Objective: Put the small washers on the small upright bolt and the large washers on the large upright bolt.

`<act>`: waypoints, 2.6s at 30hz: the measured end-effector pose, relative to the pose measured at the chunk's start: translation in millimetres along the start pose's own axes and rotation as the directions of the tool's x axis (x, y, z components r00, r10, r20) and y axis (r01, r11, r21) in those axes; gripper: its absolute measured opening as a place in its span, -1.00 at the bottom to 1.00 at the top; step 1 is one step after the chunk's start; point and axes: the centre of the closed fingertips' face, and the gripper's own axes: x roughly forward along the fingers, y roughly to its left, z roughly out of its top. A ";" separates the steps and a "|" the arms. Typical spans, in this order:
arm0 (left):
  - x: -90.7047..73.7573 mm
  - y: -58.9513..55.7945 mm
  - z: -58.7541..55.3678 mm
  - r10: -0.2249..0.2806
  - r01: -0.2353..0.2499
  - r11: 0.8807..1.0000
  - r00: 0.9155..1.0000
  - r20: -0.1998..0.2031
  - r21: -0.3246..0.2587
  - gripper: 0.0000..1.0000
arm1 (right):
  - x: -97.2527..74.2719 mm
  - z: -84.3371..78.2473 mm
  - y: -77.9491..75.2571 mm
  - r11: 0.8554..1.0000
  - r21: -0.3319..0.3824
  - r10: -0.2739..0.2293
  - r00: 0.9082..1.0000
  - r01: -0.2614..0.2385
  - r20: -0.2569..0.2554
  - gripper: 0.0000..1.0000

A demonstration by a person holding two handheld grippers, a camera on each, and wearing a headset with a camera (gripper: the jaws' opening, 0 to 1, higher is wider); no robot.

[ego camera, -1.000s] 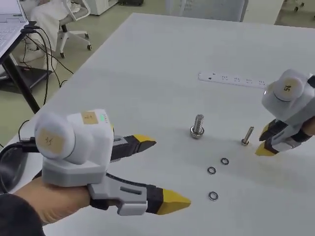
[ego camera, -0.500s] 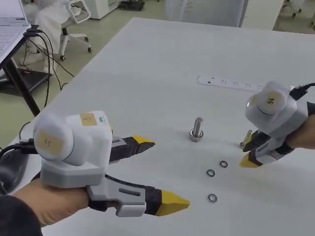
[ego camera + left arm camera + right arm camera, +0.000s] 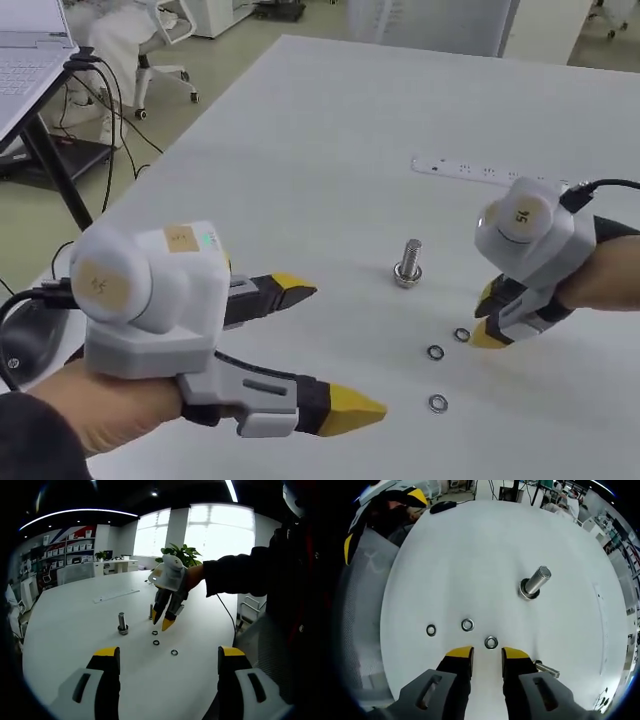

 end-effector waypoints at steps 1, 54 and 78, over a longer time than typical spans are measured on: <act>-0.1 0.5 -0.1 0.002 -0.002 1.000 1.000 0.000 0.000 0.60 | 1.2 0.3 0.0 1.000 -0.002 0.001 1.000 -0.001 -0.002 -0.52; 0.0 2.5 -3.2 0.005 -0.005 1.000 1.000 -0.007 -0.018 0.59 | 18.5 -7.2 -8.1 1.000 -0.015 0.019 0.999 -0.019 -0.029 -0.72; 4.0 -0.7 -3.1 -0.009 0.009 1.000 1.000 -0.005 -0.010 0.59 | -19.3 -29.6 -11.9 0.999 0.037 -0.028 0.999 0.029 -0.026 -0.72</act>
